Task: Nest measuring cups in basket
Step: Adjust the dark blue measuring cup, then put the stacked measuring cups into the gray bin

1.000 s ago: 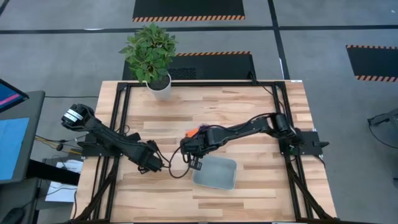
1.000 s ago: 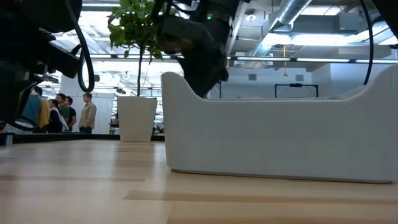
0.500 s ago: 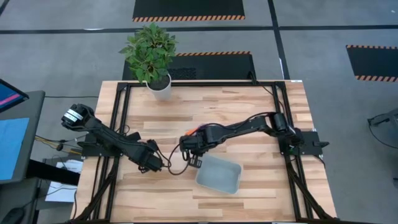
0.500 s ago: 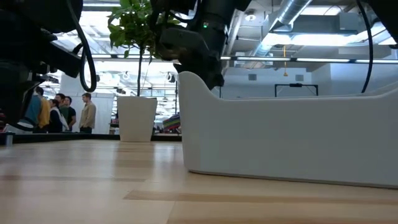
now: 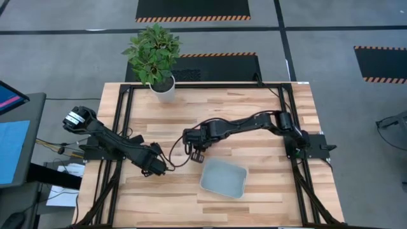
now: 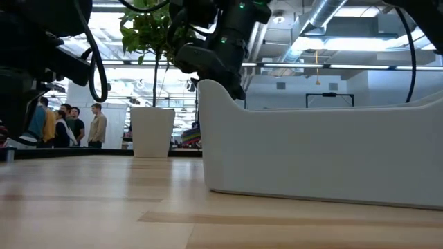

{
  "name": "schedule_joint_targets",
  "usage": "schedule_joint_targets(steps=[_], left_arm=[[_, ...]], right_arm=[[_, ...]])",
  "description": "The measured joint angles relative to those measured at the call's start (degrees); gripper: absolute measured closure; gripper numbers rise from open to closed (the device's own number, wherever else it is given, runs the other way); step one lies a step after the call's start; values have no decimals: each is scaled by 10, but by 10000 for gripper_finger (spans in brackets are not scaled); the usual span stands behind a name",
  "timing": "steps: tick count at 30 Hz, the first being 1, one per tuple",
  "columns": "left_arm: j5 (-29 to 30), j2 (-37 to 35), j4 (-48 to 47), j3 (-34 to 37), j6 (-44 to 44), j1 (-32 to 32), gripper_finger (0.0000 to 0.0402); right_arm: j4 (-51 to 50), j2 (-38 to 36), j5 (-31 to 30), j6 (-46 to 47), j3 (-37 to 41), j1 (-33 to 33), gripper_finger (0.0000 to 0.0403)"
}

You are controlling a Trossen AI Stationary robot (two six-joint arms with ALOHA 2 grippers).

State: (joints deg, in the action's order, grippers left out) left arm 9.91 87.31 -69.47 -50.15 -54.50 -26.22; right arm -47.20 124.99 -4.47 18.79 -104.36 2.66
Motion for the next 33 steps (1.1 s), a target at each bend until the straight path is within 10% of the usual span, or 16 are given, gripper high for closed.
schedule_joint_targets(steps=[17, 27, 33], left_arm=[[28, 0, 4, 0, -3, 2, 320], [81, 0, 71, -25, 111, 102, 320], [89, -4, 110, -69, 202, 192, 320]], right_arm=[[-50, -15, 64, -6, -52, -10, 368], [-437, -136, -177, 64, -98, 22, 384], [-311, -318, -252, 194, 69, 52, 381]])
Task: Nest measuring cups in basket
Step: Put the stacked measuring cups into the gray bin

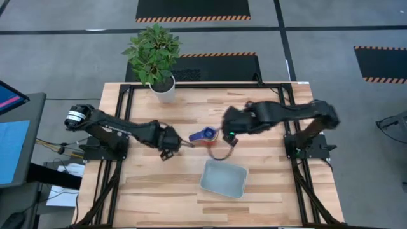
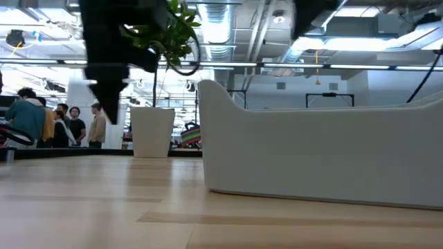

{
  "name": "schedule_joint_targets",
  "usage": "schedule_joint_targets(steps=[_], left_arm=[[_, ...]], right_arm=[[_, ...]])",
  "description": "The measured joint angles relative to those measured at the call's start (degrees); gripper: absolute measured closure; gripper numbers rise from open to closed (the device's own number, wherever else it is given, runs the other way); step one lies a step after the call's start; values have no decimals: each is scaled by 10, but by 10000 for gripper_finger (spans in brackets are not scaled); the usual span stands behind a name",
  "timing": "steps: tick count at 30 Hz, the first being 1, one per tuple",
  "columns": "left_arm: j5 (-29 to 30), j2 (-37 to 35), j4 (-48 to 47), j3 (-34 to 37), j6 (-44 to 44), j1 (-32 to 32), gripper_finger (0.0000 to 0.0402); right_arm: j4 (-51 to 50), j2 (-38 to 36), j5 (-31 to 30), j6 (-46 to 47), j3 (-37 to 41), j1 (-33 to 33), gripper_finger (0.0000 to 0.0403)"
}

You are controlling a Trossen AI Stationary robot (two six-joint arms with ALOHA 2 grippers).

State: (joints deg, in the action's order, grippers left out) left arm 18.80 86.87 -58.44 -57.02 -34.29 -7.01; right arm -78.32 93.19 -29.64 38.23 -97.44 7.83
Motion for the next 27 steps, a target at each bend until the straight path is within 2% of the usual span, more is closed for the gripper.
schedule_joint_targets(steps=[3, 7, 10, 12, 16, 19, 21, 24, 27], left_arm=[[-5, 0, 37, -8, 32, 36, 320], [-52, 0, 70, -8, 36, 72, 320], [-66, 0, 74, -8, 36, 87, 320], [-68, 0, 74, -8, 35, 93, 320], [-76, 1, 95, -8, 19, 109, 320], [-52, 3, 134, -8, -2, 127, 320], [-42, 5, 165, -8, -22, 141, 320], [-103, 21, 223, -8, -20, 162, 320], [-143, 42, 290, -8, 5, 175, 320]], right_arm=[[15, -73, -42, 91, 111, 16, 375], [92, -148, -46, 199, 263, 20, 373], [193, -175, -27, 210, 354, 14, 377], [254, -183, -7, 185, 391, 3, 380], [338, -171, 28, 160, 418, -29, 384], [405, -153, 53, 143, 419, -44, 383], [473, -136, 91, 133, 418, -48, 380], [542, -102, 167, 110, 419, -50, 377], [594, -68, 193, 104, 418, -46, 378]])
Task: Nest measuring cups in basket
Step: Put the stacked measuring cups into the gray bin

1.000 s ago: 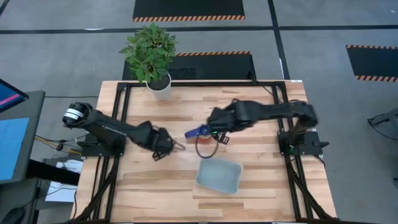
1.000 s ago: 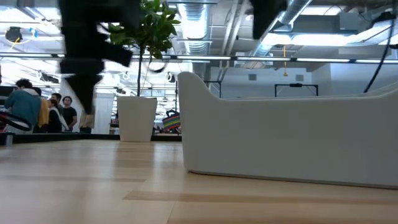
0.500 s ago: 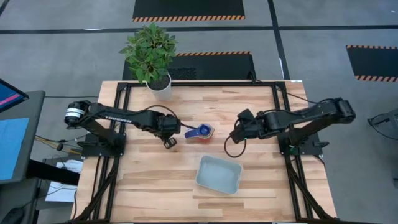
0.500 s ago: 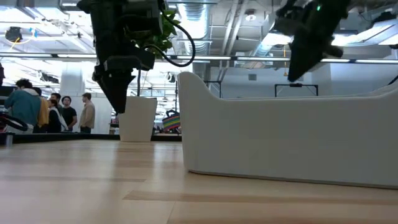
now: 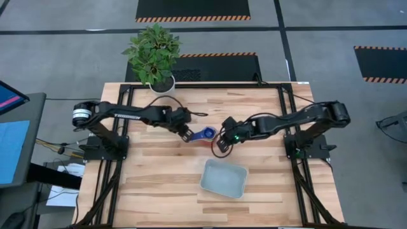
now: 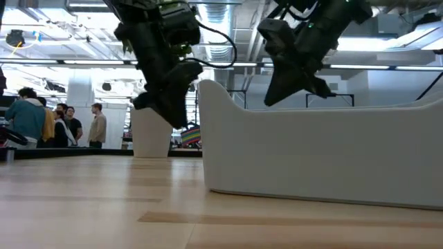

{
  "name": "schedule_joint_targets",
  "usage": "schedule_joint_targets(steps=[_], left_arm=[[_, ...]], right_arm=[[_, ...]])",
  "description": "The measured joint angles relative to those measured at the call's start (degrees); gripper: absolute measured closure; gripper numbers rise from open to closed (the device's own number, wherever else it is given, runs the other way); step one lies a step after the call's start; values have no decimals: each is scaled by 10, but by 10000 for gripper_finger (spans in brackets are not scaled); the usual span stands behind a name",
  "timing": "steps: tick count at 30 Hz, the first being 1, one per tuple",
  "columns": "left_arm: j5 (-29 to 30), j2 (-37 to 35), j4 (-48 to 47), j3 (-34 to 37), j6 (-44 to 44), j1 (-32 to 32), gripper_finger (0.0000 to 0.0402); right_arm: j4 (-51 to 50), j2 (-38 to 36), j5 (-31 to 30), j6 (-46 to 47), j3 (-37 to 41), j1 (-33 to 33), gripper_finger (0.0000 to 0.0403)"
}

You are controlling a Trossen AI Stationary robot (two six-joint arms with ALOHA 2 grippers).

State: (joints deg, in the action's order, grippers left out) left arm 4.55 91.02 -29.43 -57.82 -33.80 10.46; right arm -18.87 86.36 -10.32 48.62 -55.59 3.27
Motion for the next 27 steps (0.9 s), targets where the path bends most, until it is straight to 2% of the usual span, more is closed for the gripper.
schedule_joint_targets(steps=[2, 7, 12, 17, 22, 27], left_arm=[[-6, 4, 9, 1, -4, 6, 320], [43, 10, 19, 1, -23, 7, 320], [44, 43, 43, 1, -27, 5, 320], [21, 69, 70, 0, -30, 3, 320], [-27, 82, 73, -2, -33, -8, 320], [-34, 86, 76, -2, -57, -37, 320]], right_arm=[[14, 11, 0, 16, 0, 7, 382], [8, 22, 0, 38, 0, 25, 387], [9, 24, 1, 39, 0, 32, 378], [1, 23, 1, 39, 0, 30, 374], [-9, 23, 1, 36, 0, 30, 384], [-22, 23, -1, 37, 0, 24, 385]])
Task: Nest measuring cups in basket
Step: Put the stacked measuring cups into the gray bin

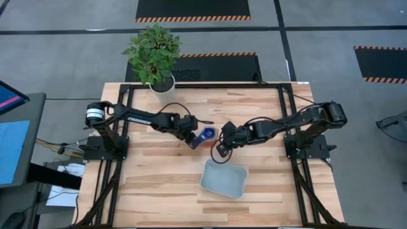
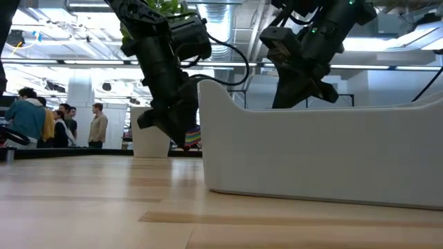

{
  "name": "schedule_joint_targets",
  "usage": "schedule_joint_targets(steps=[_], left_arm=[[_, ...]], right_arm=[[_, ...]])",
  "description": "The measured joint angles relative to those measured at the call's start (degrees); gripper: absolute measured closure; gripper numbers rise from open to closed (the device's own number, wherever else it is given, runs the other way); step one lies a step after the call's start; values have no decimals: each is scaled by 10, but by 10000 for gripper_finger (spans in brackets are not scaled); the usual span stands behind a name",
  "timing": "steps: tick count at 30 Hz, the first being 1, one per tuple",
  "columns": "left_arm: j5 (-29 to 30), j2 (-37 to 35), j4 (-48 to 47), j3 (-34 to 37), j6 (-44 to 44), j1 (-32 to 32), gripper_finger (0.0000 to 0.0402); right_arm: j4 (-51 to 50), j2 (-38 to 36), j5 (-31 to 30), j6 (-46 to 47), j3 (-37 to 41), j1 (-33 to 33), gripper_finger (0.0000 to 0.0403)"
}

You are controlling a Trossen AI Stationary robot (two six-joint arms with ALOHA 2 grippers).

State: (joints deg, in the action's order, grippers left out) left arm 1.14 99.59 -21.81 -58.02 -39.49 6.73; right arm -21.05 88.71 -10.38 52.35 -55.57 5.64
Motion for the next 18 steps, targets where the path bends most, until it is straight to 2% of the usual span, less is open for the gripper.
schedule_joint_targets(steps=[8, 12, 15, 18], left_arm=[[-8, 0, 42, -1, -38, -45, 320], [-6, 0, 43, -1, -44, -58, 320], [-5, -1, 15, -1, -44, -60, 320], [-8, -2, -57, -1, -44, -58, 320]], right_arm=[[-2, 0, -30, 1, 0, -17, 366], [-1, 0, -23, 2, 0, -27, 366], [5, 0, 8, -2, 0, -34, 369], [5, 0, 36, -2, 0, -44, 373]])
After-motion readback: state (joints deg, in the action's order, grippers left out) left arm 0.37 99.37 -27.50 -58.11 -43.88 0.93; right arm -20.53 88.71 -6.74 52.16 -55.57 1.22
